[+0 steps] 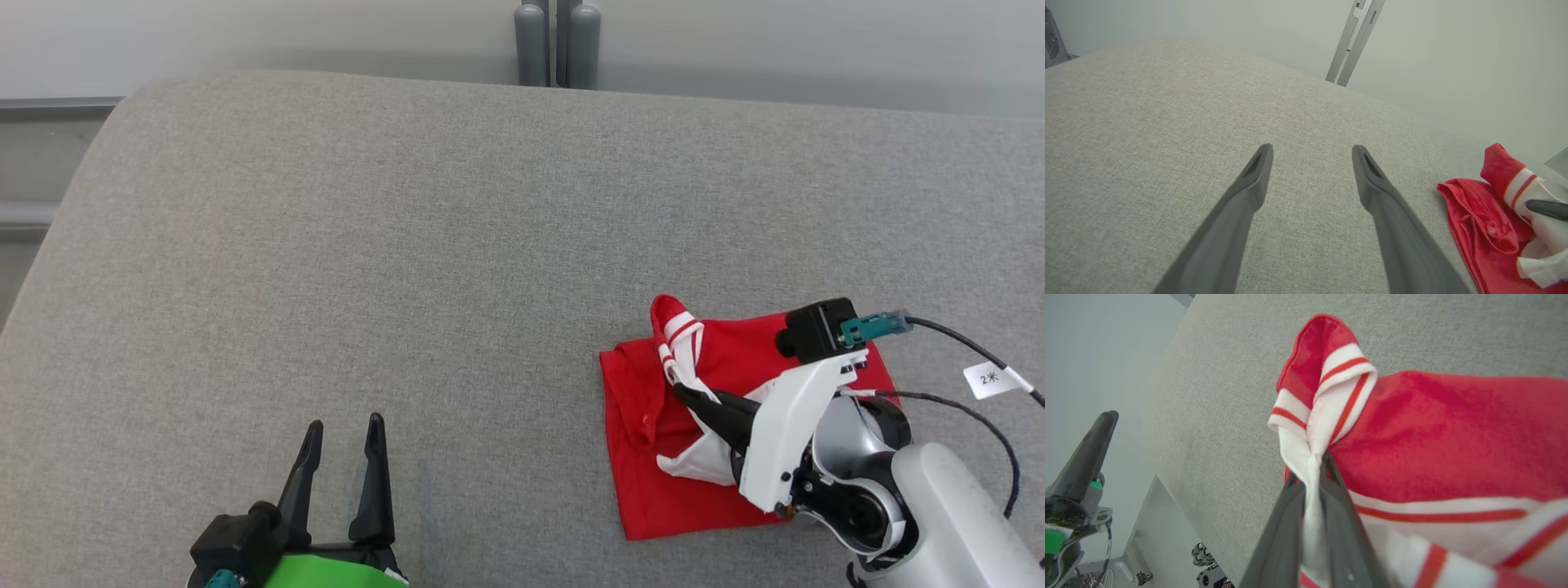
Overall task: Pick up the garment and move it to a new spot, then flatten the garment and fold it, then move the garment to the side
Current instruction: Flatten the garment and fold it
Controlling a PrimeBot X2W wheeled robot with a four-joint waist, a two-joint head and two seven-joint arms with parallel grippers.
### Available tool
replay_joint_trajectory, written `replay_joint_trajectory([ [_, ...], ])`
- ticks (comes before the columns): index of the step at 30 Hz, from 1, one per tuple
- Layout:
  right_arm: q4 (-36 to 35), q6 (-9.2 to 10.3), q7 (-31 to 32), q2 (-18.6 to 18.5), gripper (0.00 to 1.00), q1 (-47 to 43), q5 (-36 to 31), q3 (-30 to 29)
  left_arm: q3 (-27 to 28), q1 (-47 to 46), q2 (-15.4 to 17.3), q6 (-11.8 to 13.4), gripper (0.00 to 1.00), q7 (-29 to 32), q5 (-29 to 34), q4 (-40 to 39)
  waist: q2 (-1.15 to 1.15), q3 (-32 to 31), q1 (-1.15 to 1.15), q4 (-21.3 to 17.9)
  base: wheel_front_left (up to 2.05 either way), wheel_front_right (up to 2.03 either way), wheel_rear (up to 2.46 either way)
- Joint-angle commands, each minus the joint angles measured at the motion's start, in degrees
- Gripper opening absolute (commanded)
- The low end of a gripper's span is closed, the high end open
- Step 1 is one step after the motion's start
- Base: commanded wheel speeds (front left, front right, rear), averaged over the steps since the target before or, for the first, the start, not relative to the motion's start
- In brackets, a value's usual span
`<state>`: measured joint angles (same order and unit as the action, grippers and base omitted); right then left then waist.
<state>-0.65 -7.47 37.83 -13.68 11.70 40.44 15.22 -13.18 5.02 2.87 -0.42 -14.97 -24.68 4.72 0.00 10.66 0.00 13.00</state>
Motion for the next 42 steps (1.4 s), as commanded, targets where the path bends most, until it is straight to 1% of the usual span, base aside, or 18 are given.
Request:
replay_joint_trajectory([
  [1,0.95,-0.04,-1.27,1.21,0.0,-0.78,-0.52,-0.37,0.21,0.03,0.09,0.14,1.0,-0.27,-0.32,0.09,0.0,-0.24,0.0,-0.08,0.0,0.0,0.0],
  [3,2.01,-0.04,-2.77,2.5,0.0,-0.54,-0.81,-0.05,0.13,0.24,0.08,0.3,1.0,-0.27,-0.39,0.09,0.0,-0.51,0.0,-0.41,0.0,0.0,0.0],
  [4,2.25,-0.04,-3.66,3.26,0.22,-0.22,-0.49,0.4,-0.02,0.26,0.08,0.23,1.0,-0.27,-0.46,0.11,0.0,-0.68,0.0,-0.63,0.0,0.0,0.0],
  [5,2.0,-0.04,-4.69,3.57,0.47,0.3,-0.36,1.15,-0.12,0.26,0.09,0.25,1.0,-0.27,-0.53,0.08,0.0,-0.87,0.0,-0.86,0.0,0.0,0.0],
  [6,1.48,-0.04,-6.08,3.89,1.0,0.73,0.1,2.08,-0.29,0.39,0.09,0.19,1.0,-0.27,-0.5,0.2,0.0,-1.14,0.0,-1.15,0.0,0.0,0.0],
  [11,-4.84,-0.04,-12.33,4.09,1.0,-0.73,2.55,5.22,0.28,1.82,0.09,0.26,1.0,-0.27,0.29,0.51,0.0,-3.27,0.0,-2.99,0.0,0.0,0.0],
  [14,-10.91,-0.03,-16.28,1.62,1.0,-3.08,2.67,4.86,1.5,3.0,0.09,0.06,1.0,-0.27,1.08,0.22,0.0,-5.19,0.0,-4.71,0.0,0.0,0.0],
  [18,-15.36,-0.03,-25.03,-3.26,1.0,-7.0,-1.52,1.43,2.88,4.23,0.1,-0.5,1.0,-0.27,2.54,-0.13,0.0,-7.36,0.0,-6.52,0.0,0.0,0.0],
  [19,-14.58,-0.03,-27.8,-3.81,1.0,-8.8,-2.03,-0.72,3.14,4.59,0.1,-0.69,1.0,-0.27,2.57,-0.23,0.0,-7.93,0.0,-6.91,0.0,0.0,0.0],
  [21,-12.94,-0.03,-33.53,-6.67,1.0,-10.68,-6.66,-4.33,3.72,5.03,0.1,-0.87,1.0,-0.27,2.95,-0.37,0.0,-8.94,0.0,-7.3,0.0,0.0,0.0],
  [22,-11.34,-0.03,-36.31,-6.37,1.0,-12.05,-7.75,-5.94,4.13,5.26,0.09,-0.94,1.0,-0.27,3.08,-0.5,0.0,-9.5,0.0,-7.52,0.0,0.0,0.0],
  [24,-7.76,-0.05,-42.73,-8.89,1.0,-14.48,-14.35,-8.51,5.4,5.95,0.11,-0.79,1.0,-0.27,3.25,-0.56,0.0,-10.66,0.0,-7.93,0.0,0.0,0.0],
  [26,-2.84,0.0,-49.02,-9.57,1.0,-16.76,-19.69,-10.89,6.64,6.79,0.09,-0.76,1.0,-0.27,3.92,-0.75,0.0,-11.36,0.0,-8.32,0.0,0.0,0.0],
  [28,1.02,-0.03,-52.12,-8.85,1.0,-18.19,-24.02,-13.07,7.82,7.21,0.09,-1.15,1.0,-0.27,4.8,-1.31,0.0,-12.19,0.0,-8.42,0.0,0.0,0.0],
  [30,4.05,-0.03,-52.97,-7.1,1.0,-19.69,-26.69,-16.06,9.04,8.33,0.1,-1.68,1.0,-0.25,6.09,-1.17,0.0,-13.05,0.0,-8.42,0.0,0.0,0.0],
  [35,2.96,-0.02,-52.98,-1.9,1.0,-23.45,-31.11,-21.77,12.82,10.11,0.08,-3.18,1.0,-0.22,7.82,-1.14,0.0,-14.55,0.0,-8.33,0.0,0.0,0.0],
  [40,2.22,-0.02,-53.0,1.19,1.0,-25.53,-32.23,-24.83,14.25,11.02,0.09,-4.14,1.0,-0.22,8.6,-0.41,0.0,-15.56,0.0,-8.42,0.0,0.0,0.0],
  [42,2.31,-0.02,-53.0,1.51,1.0,-26.02,-32.33,-24.84,14.38,11.09,0.09,-4.29,1.0,-0.22,8.61,-0.47,0.0,-15.82,0.0,-8.5,0.0,0.0,0.0],
])
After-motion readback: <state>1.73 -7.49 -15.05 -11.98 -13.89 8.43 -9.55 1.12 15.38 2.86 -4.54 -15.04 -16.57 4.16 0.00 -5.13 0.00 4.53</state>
